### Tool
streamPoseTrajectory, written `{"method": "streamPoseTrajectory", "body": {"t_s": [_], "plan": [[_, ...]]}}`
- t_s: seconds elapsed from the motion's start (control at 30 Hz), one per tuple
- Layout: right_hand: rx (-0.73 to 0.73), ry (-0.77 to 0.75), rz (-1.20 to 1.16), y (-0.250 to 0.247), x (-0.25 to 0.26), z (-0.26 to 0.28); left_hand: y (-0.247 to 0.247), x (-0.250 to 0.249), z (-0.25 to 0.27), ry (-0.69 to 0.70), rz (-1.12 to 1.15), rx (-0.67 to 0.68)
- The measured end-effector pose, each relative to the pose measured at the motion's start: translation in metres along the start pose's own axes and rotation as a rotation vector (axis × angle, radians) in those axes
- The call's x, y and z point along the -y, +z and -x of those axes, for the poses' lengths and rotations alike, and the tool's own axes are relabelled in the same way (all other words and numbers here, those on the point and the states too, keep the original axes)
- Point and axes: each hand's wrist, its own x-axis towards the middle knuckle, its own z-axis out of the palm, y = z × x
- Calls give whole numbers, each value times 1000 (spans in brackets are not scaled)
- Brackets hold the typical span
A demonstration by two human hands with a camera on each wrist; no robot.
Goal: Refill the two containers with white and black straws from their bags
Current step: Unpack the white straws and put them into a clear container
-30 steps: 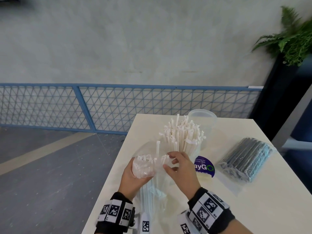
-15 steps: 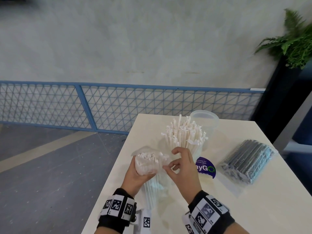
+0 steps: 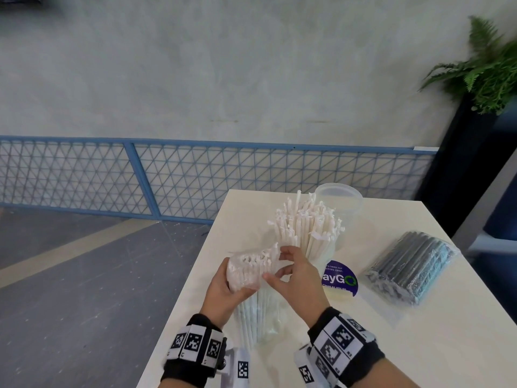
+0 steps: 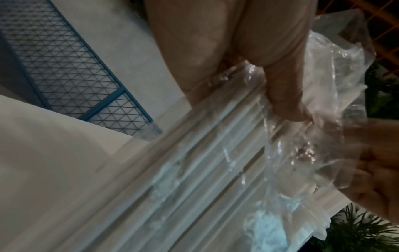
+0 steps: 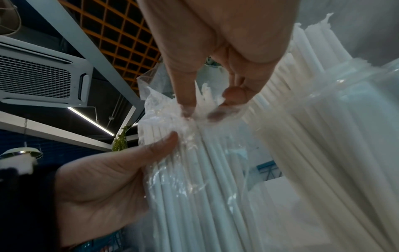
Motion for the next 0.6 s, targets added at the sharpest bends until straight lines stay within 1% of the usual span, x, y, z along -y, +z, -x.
{"method": "streamPoseTrajectory", "body": {"t_s": [0.03,0.13,0.2,0.3,0.43,0.5,0.6], "plan": [[16,-9,7,-1,1,0,0,0,0,-2,1,4],[89,-103,162,-1,4,0,1,2,0,-10,34,28],[131,-125,160,3,4,0,1,1,-1,-11,58,56],[199,-123,16,8,4,-1,-1,4,-3,-32,58,80],[253,21,-225,12,-2,-4,-1,7,-4,-53,27,120],[227,57,-273,17,-7,-4,1,5,-3,-49,-4,135],[152,48,-277,23,-9,-1,2,6,-4,-41,-25,108]]}}
